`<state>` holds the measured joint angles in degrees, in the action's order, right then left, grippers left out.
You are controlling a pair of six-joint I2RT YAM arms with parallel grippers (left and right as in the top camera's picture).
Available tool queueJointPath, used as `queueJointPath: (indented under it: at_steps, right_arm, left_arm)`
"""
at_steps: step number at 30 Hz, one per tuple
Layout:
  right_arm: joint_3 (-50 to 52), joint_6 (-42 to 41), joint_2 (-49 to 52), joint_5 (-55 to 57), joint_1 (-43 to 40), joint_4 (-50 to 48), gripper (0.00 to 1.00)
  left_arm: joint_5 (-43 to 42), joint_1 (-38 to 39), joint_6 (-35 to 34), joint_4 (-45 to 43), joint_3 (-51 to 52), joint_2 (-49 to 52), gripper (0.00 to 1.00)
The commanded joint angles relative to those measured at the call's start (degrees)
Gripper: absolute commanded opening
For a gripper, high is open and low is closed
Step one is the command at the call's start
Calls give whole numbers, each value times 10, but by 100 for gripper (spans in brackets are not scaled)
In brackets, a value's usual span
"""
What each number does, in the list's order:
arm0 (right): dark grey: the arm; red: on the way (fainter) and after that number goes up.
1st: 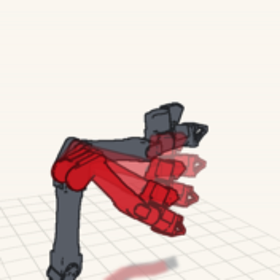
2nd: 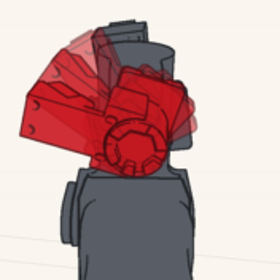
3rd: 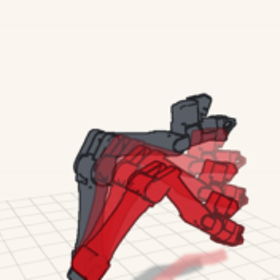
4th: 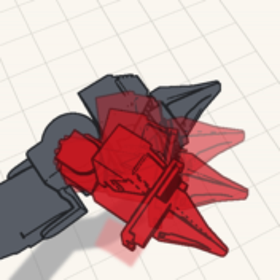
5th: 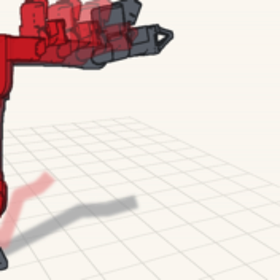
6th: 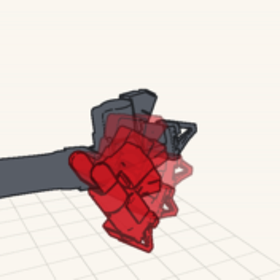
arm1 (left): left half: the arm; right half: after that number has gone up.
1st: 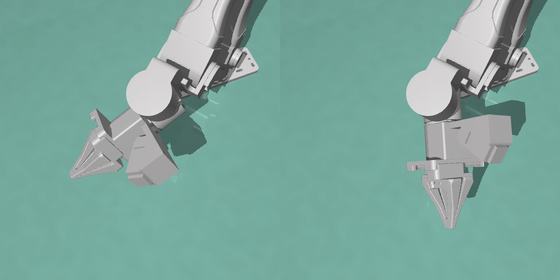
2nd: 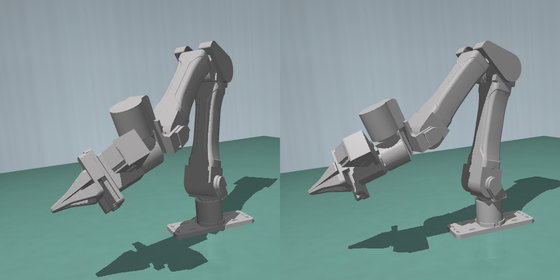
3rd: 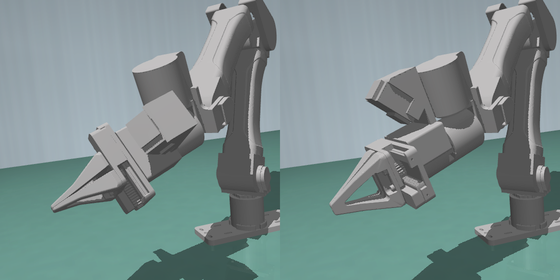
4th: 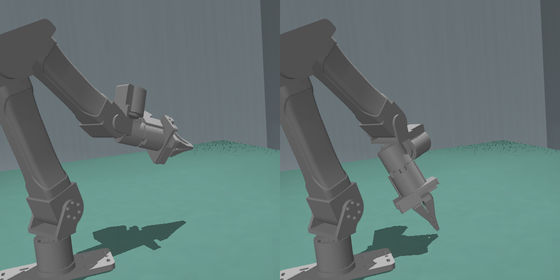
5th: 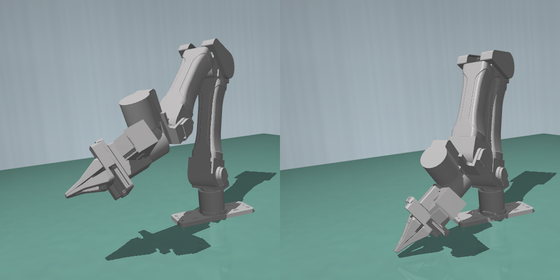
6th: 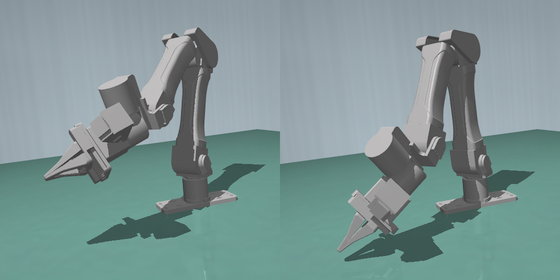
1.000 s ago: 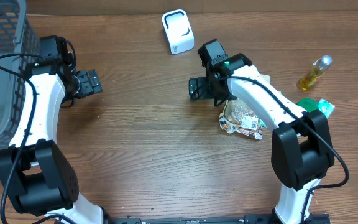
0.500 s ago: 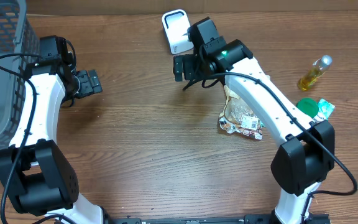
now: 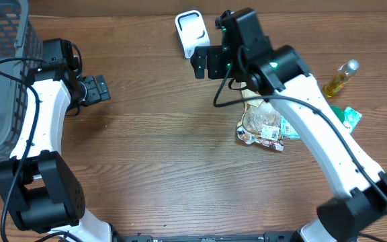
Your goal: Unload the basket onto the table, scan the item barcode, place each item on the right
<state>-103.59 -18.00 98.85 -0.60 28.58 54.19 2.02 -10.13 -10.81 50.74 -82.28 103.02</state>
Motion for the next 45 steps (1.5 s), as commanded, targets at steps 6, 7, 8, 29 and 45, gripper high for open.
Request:
queueJointPath:
  at_steps: [6,7,8,29,45]
  right_arm:
    - [14,-1,-145,5,-2,-1,100]
    - [22,-1,-163,5,-2,-1,100]
    - [31,0,-182,6,-2,-1,100]
    - [437,3,-677,5,-130,10,100]
    - [655,3,-895,5,-155,-48,100]
  left_arm:
    - [5,1,-10,-1,-5,0,99]
    - [5,1,-10,0,-5,0,100]
    - [5,1,-10,-1,-5,0,100]
    - [5,0,-10,-1,-5,0,100]
    - [5,1,-10,-1,-5,0,99]
